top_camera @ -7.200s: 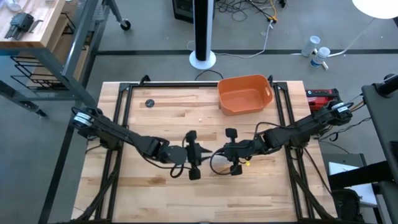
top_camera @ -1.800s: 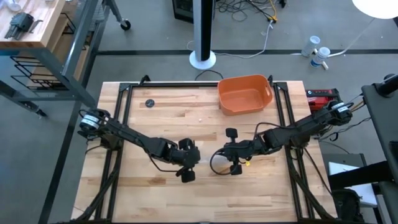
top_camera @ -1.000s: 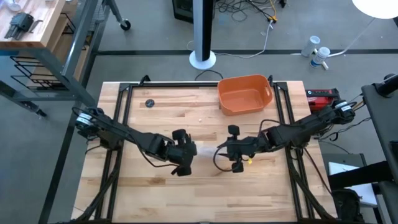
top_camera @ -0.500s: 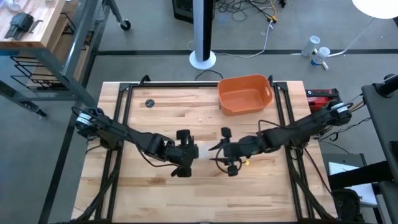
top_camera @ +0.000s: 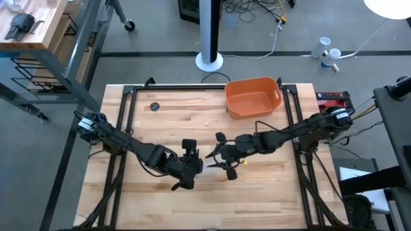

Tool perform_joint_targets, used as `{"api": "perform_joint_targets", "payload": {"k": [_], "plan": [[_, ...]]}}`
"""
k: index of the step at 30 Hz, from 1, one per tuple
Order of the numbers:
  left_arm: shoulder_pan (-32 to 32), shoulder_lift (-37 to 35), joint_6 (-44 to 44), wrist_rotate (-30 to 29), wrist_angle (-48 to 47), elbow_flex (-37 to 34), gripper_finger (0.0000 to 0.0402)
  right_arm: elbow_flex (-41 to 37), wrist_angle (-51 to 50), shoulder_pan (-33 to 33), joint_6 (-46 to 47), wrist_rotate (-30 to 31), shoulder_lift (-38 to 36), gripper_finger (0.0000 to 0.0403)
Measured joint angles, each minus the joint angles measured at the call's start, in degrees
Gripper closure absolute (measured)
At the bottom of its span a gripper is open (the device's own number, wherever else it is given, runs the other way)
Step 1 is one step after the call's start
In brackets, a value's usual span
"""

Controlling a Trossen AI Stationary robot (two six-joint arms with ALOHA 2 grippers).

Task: Roll bandage
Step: Close the transparent zip bag

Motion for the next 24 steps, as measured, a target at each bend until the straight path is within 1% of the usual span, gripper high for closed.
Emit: {"api": "perform_joint_targets", "payload": {"k": [8, 15, 18, 24], "plan": [[-0.18, 0.0, -0.03, -0.35, 1.11, 0.11, 0.0401, 0.0, 4.33, -0.72, 1.01, -5.47, 2.55, 0.0271], [-0.53, 0.0, -0.03, -0.91, 1.31, 0.11, 0.0401, 0.0, 4.14, -0.96, 1.03, -6.05, 1.88, 0.0308], [-0.69, 0.0, -0.03, -1.32, 1.42, 0.11, 0.0401, 0.0, 3.84, -0.99, 0.99, -6.05, 1.85, 0.0329], [-0.97, 0.0, -0.18, -1.71, 1.41, 0.17, 0.0401, 0.0, 3.29, -1.05, 0.9, -6.02, 1.83, 0.039]]}}
